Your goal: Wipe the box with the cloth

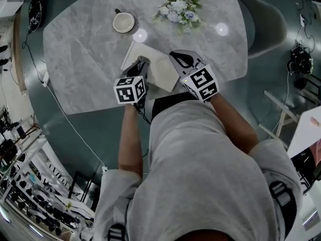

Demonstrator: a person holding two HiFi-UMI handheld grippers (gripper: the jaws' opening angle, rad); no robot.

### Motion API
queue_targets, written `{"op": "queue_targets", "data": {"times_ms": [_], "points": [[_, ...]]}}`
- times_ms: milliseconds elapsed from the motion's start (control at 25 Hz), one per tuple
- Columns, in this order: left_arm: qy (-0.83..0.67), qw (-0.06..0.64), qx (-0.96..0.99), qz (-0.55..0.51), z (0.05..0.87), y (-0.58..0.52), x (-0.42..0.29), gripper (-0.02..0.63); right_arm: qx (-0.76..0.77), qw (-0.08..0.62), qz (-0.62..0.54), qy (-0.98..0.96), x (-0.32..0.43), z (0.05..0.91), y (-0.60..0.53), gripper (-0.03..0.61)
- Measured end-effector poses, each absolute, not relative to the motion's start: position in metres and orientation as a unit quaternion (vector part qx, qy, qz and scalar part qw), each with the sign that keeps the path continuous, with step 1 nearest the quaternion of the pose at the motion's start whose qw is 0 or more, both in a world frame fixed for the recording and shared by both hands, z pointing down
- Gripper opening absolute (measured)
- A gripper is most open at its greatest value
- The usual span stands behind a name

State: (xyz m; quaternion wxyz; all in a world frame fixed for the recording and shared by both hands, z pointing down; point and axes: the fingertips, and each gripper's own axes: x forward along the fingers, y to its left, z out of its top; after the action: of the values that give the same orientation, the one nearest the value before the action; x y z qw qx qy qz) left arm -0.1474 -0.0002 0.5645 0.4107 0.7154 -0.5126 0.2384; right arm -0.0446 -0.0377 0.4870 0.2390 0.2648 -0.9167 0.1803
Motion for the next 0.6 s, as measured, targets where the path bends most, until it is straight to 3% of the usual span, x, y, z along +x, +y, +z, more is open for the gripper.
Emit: {"op": "queue_targets", "data": {"times_ms": [600], "points": [[-0.459, 0.403, 0.753, 0.245, 0.561, 0.035, -0.082, 0.095, 0.275, 0.244, 0.186, -0.911, -0.024, 0.493, -0.008, 0.026]]}}
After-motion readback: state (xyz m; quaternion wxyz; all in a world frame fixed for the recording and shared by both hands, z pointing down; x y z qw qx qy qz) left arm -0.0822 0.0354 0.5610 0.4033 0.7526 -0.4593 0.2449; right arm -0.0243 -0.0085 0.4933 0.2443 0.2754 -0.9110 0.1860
